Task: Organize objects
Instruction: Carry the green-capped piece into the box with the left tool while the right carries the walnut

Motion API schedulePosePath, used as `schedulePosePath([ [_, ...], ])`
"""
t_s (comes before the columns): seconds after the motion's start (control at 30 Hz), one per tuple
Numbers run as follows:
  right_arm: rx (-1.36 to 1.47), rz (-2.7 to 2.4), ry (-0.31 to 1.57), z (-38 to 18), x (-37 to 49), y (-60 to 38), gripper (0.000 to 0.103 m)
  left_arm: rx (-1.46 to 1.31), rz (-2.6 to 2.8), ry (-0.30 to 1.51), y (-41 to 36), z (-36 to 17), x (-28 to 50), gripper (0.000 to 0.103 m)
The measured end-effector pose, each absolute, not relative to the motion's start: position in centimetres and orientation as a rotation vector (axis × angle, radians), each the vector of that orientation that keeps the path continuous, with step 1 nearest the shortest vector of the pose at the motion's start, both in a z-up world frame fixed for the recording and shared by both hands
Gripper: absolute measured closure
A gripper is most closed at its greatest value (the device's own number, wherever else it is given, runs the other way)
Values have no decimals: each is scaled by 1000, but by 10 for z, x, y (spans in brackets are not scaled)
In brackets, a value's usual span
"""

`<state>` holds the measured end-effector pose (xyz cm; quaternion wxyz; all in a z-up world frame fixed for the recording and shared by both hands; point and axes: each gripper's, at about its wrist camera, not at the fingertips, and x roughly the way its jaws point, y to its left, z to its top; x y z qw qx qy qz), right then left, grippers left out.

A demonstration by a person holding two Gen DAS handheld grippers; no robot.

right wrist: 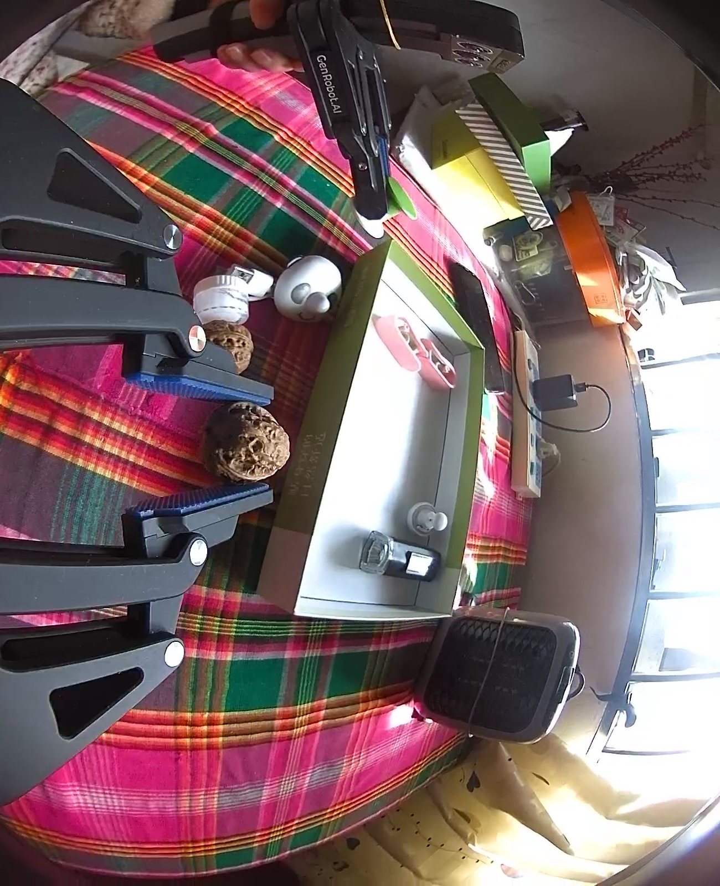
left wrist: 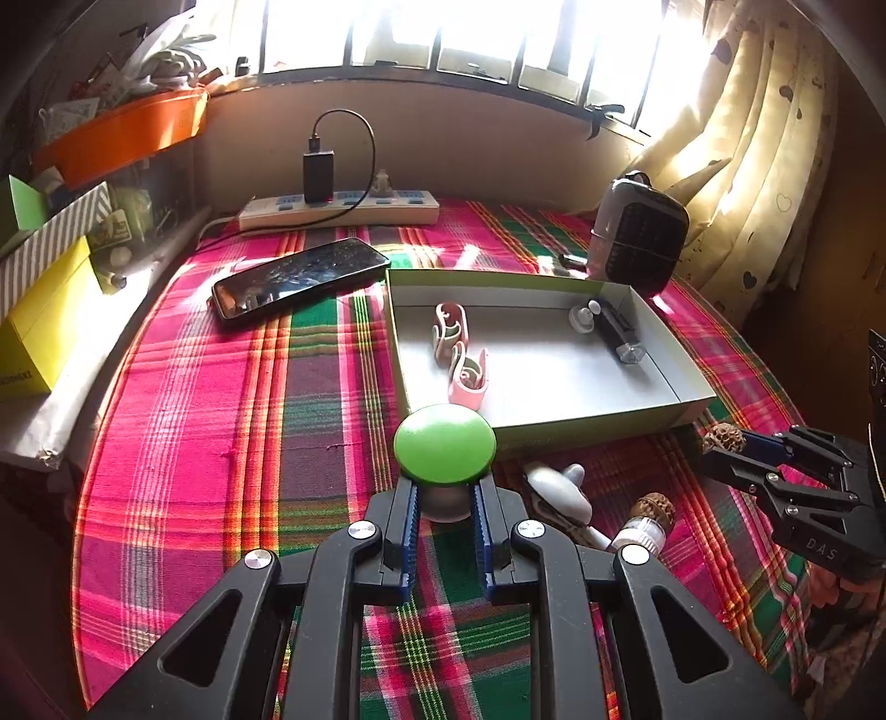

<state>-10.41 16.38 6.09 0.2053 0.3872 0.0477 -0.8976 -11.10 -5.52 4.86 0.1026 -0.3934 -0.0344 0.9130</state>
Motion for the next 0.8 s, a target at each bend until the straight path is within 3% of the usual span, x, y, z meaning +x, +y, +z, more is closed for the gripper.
schedulePosePath([
  [0.8, 1109, -2497, 133, 69, -169, 160, 73, -1160, 2623, -110, -31, 58, -171, 88],
])
